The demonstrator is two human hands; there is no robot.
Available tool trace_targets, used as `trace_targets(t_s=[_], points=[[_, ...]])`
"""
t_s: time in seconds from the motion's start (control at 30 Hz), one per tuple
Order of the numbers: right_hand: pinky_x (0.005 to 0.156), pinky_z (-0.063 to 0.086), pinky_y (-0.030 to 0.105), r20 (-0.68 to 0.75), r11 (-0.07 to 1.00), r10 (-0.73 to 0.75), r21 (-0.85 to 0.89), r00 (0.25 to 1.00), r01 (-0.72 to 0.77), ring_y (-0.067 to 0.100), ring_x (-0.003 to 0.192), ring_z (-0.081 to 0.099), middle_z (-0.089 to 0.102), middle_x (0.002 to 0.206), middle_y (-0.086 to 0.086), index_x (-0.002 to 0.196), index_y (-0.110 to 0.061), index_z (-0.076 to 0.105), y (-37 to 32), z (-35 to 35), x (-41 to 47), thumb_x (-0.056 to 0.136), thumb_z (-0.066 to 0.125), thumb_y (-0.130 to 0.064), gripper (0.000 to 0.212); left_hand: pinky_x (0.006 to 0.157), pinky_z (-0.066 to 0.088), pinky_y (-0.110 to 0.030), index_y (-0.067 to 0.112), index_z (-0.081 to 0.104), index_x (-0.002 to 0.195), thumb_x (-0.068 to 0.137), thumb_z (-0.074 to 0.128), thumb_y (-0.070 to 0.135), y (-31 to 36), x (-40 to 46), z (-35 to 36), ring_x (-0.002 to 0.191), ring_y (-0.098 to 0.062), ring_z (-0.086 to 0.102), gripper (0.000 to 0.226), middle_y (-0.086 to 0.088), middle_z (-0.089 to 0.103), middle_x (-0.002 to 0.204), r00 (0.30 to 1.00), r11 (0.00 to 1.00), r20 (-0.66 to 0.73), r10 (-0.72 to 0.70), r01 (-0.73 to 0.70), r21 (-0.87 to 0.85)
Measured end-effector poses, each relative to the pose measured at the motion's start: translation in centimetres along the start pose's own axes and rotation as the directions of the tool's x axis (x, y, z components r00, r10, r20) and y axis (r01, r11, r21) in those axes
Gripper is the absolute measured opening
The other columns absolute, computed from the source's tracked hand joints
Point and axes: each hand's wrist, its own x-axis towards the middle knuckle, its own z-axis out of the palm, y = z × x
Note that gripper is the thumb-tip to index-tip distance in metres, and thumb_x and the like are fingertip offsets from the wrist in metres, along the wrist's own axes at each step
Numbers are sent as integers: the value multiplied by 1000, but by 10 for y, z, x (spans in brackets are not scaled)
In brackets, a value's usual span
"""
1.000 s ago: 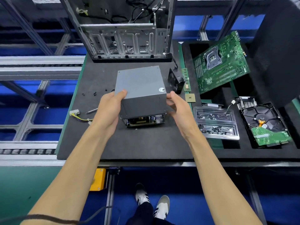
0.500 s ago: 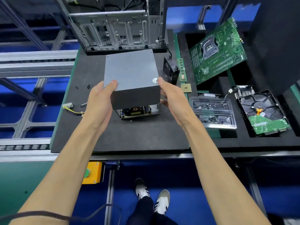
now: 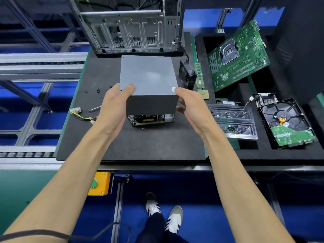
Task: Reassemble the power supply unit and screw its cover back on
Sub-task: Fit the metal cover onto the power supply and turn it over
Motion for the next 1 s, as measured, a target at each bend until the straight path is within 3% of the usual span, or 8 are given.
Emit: trace_targets(t_s=[0.13, 0.27, 0.33, 0.57, 0.73, 0.8, 0.93, 1.0], points=[[109, 42, 40, 0, 996, -55, -73, 998, 55, 9, 110, 57, 65, 104, -12, 89, -28, 61, -10, 6, 3, 90, 51, -49, 23, 107, 46, -38, 9, 65, 123, 104, 47, 18, 2, 2, -4, 122, -17, 65, 28, -2, 73, 125, 1000, 995, 13, -7, 9, -103], [121, 34, 50, -12, 996, -52, -72, 999, 51, 18, 141, 48, 63, 141, -3, 120, -29, 65, -17, 9, 5, 90, 49, -51, 41, 108, 47, -41, 3, 62, 129, 105, 46, 16, 3, 7, -6, 125, -20, 63, 32, -6, 71, 129, 999, 988, 35, -37, 42, -150], [122, 32, 52, -15, 997, -42, -63, 999, 41, 22, 144, 45, 59, 147, 2, 118, -31, 63, -18, 8, 5, 90, 48, -52, 38, 104, 50, -37, 4, 61, 131, 105, 45, 15, 4, 9, -5, 125, -19, 64, 32, -5, 71, 129, 999, 990, 44, -33, 38, -137], [122, 31, 51, -12, 997, -22, -78, 1000, 21, 21, 143, 46, 60, 147, 3, 122, -30, 63, -18, 7, 5, 88, 48, -53, 43, 111, 46, -38, 1, 61, 130, 106, 44, 13, 2, 7, -2, 125, -19, 63, 32, -6, 71, 129, 999, 990, 18, -38, 40, -132], [120, 33, 56, 13, 997, -33, -75, 999, 34, 16, 128, 56, 68, 126, -3, 102, -30, 63, -18, 5, 7, 86, 51, -56, 33, 94, 55, -30, 5, 65, 121, 106, 45, 13, 6, 8, -1, 116, -16, 69, 27, -3, 75, 120, 998, 992, -1, -62, 61, -107], [121, 33, 54, 5, 997, -34, -67, 999, 34, 19, 135, 53, 67, 135, 0, 104, -31, 63, -19, 6, 7, 88, 50, -54, 32, 89, 57, -27, 5, 65, 120, 105, 46, 14, 5, 9, -2, 113, -15, 70, 26, -2, 76, 116, 998, 993, -11, -68, 67, -96], [120, 35, 50, 11, 995, -30, -97, 999, 31, 14, 135, 53, 68, 132, -5, 98, -28, 67, -14, 7, 7, 95, 49, -48, 27, 106, 49, -37, 2, 61, 131, 106, 45, 16, -5, 4, -5, 122, -18, 65, 32, -4, 72, 126, 996, 992, -27, -89, 86, -88], [121, 34, 44, 0, 996, -30, -84, 1000, 30, 8, 133, 53, 66, 132, -11, 104, -25, 71, -7, 5, 5, 101, 51, -41, 26, 105, 47, -34, 8, 62, 130, 106, 44, 17, -11, 0, -4, 123, -14, 64, 31, -1, 72, 127, 997, 996, -19, -71, 70, -57]])
